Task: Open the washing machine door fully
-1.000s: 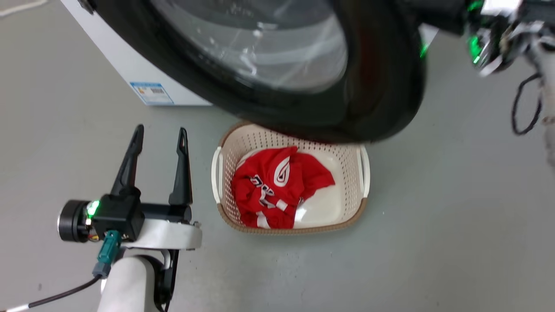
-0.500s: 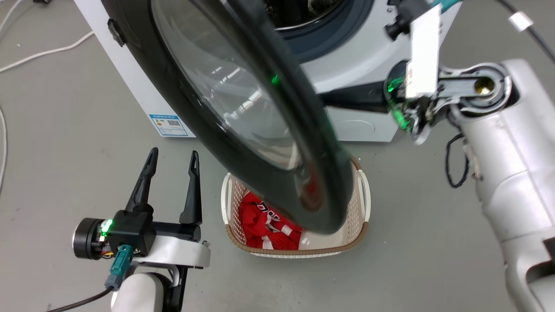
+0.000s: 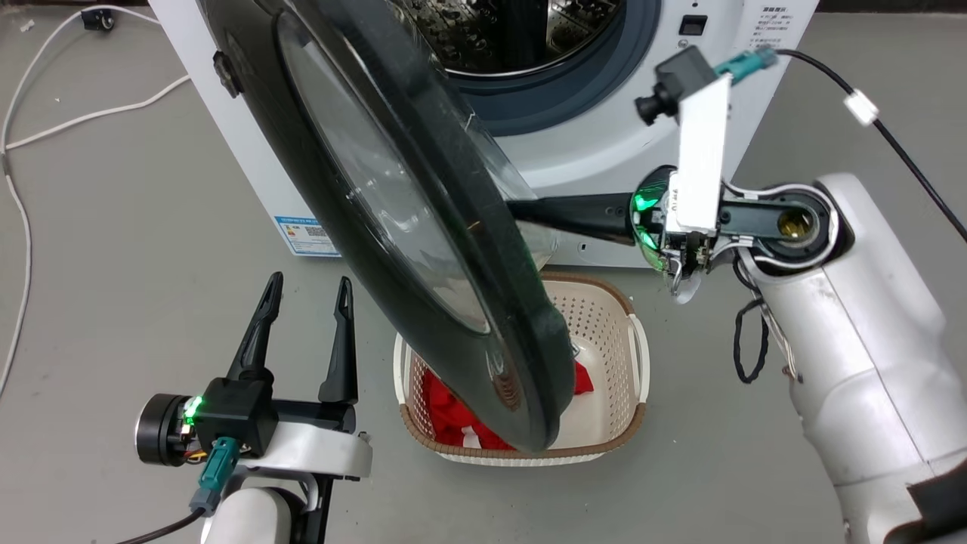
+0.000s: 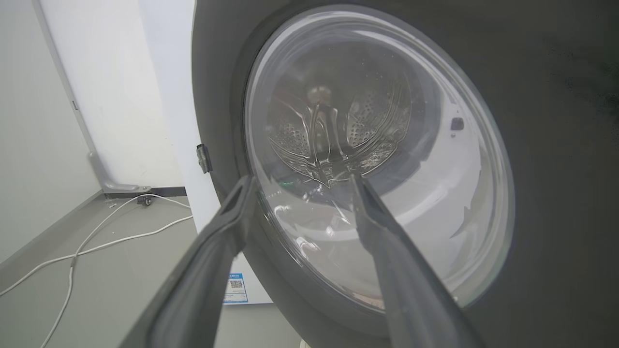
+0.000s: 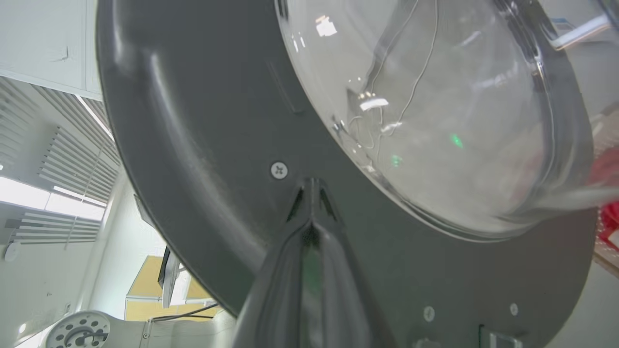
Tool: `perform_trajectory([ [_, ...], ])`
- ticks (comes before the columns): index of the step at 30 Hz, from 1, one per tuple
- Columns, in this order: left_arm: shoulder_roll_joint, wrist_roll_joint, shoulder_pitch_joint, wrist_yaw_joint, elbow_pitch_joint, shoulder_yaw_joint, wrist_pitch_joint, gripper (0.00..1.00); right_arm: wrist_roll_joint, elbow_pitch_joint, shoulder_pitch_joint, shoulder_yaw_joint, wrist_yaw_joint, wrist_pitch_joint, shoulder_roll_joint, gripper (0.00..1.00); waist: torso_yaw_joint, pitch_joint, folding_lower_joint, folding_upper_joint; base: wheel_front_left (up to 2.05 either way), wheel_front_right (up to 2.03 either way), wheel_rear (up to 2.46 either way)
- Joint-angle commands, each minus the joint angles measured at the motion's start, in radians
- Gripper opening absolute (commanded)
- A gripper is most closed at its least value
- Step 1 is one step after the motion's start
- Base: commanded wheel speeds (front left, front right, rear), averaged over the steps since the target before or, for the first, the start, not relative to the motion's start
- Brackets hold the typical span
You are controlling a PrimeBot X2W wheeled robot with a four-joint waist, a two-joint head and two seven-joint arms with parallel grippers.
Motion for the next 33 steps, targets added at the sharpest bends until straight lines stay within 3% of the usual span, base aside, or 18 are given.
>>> perform_trajectory([
  [1, -0.001, -0.002, 0.014, 0.003, 0.001, 0.001, -0.002, 1.00, -0.016, -0.017, 0.042, -0.031, 0.000, -0.075, -0.004, 0.00, -0.004, -0.011, 0.0001, 0.0000, 0.00, 0.00, 0.00],
  [9, -0.001, 0.000, 0.045, 0.009, 0.001, 0.026, -0.002, 1.00, -0.068, -0.054, 0.180, -0.201, 0.000, -0.438, -0.027, 0.00, -0.026, -0.051, 0.0001, 0.0000, 0.00, 0.00, 0.00],
  [16, -0.001, 0.010, 0.080, 0.009, -0.001, 0.063, -0.002, 1.00, -0.039, -0.143, 0.384, -0.335, 0.000, -0.614, -0.028, 0.00, -0.057, -0.090, 0.0001, 0.0000, 0.00, 0.00, 0.00],
  [17, -0.001, 0.010, 0.087, 0.007, 0.000, 0.066, -0.003, 1.00, -0.037, -0.159, 0.419, -0.349, 0.000, -0.635, -0.026, 0.08, -0.060, -0.095, 0.0001, 0.0000, 0.00, 0.00, 0.00],
  [18, -0.001, 0.010, 0.090, 0.006, 0.000, 0.069, -0.002, 1.00, -0.034, -0.175, 0.449, -0.361, 0.000, -0.653, -0.021, 0.46, -0.063, -0.098, 0.0001, 0.0000, 0.00, 0.00, 0.00],
  [19, -0.001, 0.012, 0.092, 0.005, 0.000, 0.073, -0.002, 1.00, -0.031, -0.191, 0.480, -0.374, 0.000, -0.675, -0.016, 1.00, -0.066, -0.103, 0.0001, 0.0000, 0.00, 0.00, 0.00],
  [23, -0.001, 0.017, 0.105, -0.001, 0.003, 0.082, -0.003, 1.00, -0.025, -0.241, 0.574, -0.396, 0.000, -0.727, -0.002, 1.00, -0.072, -0.119, 0.0001, 0.0000, 0.00, 0.00, 0.00],
  [27, 0.001, 0.023, 0.117, -0.011, 0.010, 0.090, -0.003, 1.00, -0.061, -0.323, 0.703, -0.406, 0.000, -0.853, 0.021, 1.00, -0.075, -0.141, 0.0001, 0.0000, 0.00, 0.00, 0.00],
  [33, 0.000, 0.024, 0.130, -0.009, 0.012, 0.093, -0.003, 1.00, -0.286, -0.400, 0.808, -0.374, 0.000, -1.072, 0.020, 1.00, -0.078, -0.155, 0.0001, 0.0000, 0.00, 0.00, 0.00],
])
